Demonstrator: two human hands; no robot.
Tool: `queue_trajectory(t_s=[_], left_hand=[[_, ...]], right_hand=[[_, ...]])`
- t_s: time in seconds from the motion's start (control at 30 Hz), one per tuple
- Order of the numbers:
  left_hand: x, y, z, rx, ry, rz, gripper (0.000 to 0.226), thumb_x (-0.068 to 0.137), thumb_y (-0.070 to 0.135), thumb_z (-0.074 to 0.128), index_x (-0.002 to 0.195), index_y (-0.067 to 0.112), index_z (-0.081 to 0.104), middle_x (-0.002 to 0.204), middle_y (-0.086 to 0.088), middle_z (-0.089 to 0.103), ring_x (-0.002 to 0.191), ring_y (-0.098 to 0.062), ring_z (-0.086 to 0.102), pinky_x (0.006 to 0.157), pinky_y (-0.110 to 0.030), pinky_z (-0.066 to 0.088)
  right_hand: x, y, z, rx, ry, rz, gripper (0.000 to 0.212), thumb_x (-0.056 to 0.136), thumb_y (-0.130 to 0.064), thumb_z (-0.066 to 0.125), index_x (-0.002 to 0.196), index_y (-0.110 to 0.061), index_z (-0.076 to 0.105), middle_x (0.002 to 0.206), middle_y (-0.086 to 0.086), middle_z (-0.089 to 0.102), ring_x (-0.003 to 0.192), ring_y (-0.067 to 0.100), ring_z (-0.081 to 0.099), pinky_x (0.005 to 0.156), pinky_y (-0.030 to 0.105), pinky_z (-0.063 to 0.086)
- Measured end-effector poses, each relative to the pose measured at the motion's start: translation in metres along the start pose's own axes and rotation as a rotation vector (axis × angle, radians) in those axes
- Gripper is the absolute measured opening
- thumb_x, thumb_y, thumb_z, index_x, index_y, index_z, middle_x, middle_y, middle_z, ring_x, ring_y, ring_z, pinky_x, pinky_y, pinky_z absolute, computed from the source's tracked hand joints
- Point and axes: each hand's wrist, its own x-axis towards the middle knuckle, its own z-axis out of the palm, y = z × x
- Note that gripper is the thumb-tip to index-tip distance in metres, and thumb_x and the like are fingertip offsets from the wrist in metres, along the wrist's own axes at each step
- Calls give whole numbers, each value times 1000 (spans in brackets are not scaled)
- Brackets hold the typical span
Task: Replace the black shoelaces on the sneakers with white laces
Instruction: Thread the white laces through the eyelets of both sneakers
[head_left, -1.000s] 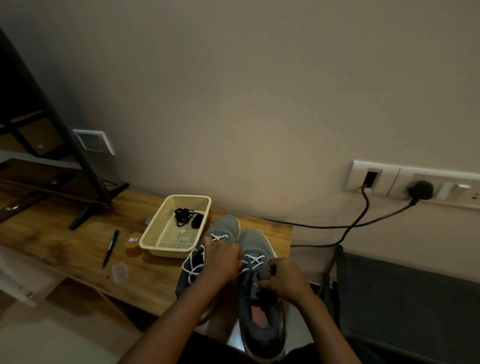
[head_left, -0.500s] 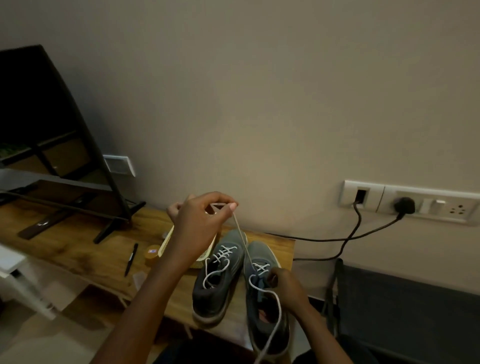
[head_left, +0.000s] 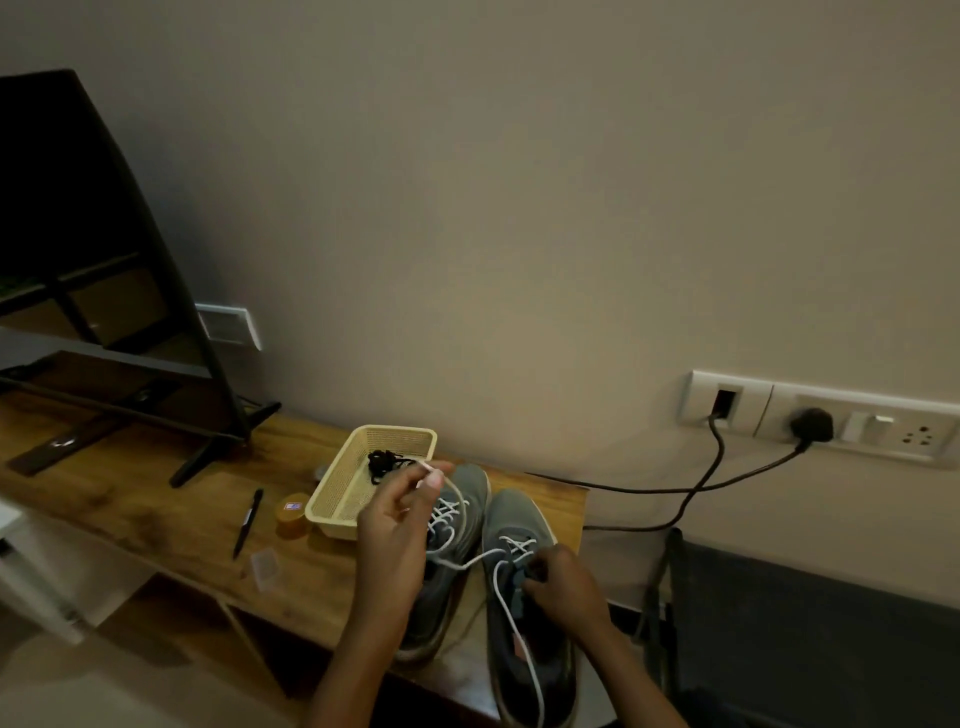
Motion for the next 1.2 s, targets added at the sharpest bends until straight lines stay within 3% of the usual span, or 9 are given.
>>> queue_trajectory(t_s=[0.1,0.17,0.27,0.4,0.47,0.67,0.93,1.1,1.2], left_hand=[[1,-40,19,291,-161,-11,20,91,12,59,86,29,67,89,15,67,85,1,61,71,-7,44],[1,-69,34,539,-269,-20,15,90,19,61,100,28,68,95,13,68,95,-5,60,85,-14,42],[1,-100,54,920,-338,10,19,92,36,55,109,40,60,98,12,68,101,-5,54,93,-27,22],[5,-113,66,1102,-353,123,17,92,36,50,96,32,65,100,11,65,101,-10,50,91,-32,17],[6,-117,67,1189,-363,162,19,92,36,49,99,31,66,106,11,62,104,-12,48,93,-35,16],[5,-127,71,1241,-412,156,20,92,35,49,99,29,66,111,10,58,106,-12,46,90,-34,14],[2,-132,76,1228,-413,114,17,92,31,48,95,28,64,109,8,56,104,-13,45,91,-33,14],[0,-140,79,1171,-407,96,18,93,27,46,97,26,64,110,6,56,107,-13,46,96,-33,14],[-4,-143,80,1158,-370,95,21,95,25,44,101,25,63,113,5,57,109,-16,48,97,-35,18]], right_hand=[[7,6,-3,52,-30,18,15,83,-7,56,88,-8,70,88,8,67,78,15,57,64,21,38],[10,10,-5,114,-52,48,19,85,-3,55,94,-6,71,87,5,65,82,14,59,70,23,44],[12,13,-9,181,-69,112,19,86,1,52,91,0,69,87,14,67,87,24,64,77,34,50],[9,11,-20,299,-145,172,28,88,6,45,72,-12,59,73,4,58,66,12,56,55,19,45],[9,11,-24,367,-174,213,30,89,7,44,70,-14,56,71,2,55,65,10,53,53,17,43],[6,11,-30,499,-202,278,24,88,9,44,81,-7,61,74,6,55,70,16,55,59,24,48],[5,7,-31,514,-208,275,26,90,9,42,80,-8,59,75,6,55,68,14,55,58,24,49],[6,6,-32,518,-224,284,26,89,7,44,80,-12,58,79,7,56,80,22,56,78,41,53],[9,7,-32,537,-258,314,22,89,6,45,83,-11,56,82,7,54,79,21,55,74,39,53]])
